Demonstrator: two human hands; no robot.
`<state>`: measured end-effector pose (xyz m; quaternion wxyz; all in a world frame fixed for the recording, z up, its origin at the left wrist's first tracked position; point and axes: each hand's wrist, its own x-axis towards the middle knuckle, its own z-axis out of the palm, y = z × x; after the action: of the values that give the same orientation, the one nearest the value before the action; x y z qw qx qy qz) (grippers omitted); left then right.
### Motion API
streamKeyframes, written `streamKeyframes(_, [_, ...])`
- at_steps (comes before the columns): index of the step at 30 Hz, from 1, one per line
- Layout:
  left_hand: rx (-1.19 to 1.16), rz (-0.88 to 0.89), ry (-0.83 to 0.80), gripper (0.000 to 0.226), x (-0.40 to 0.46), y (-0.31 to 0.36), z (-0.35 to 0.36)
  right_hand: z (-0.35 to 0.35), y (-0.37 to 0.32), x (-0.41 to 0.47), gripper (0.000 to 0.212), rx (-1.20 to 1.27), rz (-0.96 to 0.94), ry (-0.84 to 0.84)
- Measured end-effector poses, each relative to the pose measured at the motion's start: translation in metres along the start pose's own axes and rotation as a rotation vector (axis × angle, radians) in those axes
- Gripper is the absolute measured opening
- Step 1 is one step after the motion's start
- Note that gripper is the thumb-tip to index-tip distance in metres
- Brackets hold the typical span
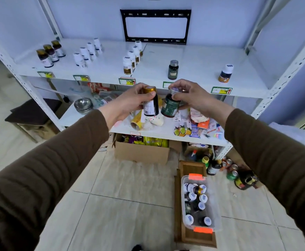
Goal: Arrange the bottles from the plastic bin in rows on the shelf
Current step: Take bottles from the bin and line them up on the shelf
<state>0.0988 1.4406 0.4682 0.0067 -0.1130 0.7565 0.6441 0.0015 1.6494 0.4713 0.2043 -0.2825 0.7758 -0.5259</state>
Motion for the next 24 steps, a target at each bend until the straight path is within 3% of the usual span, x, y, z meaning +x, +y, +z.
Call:
streamKeyframes(12, [0.025, 0.027, -0.092, 0.037, 0.103, 0.014, -0.02, -0.034, 0.02, 0.069, 0.027, 0.032, -0.01, 0.077])
streamKeyframes(24, [0.057, 0.084, -0.096, 0.027, 0.225, 0.04, -0.049, -0.097, 0.022, 0.188, 0.033, -0.275, -0.128, 0.105])
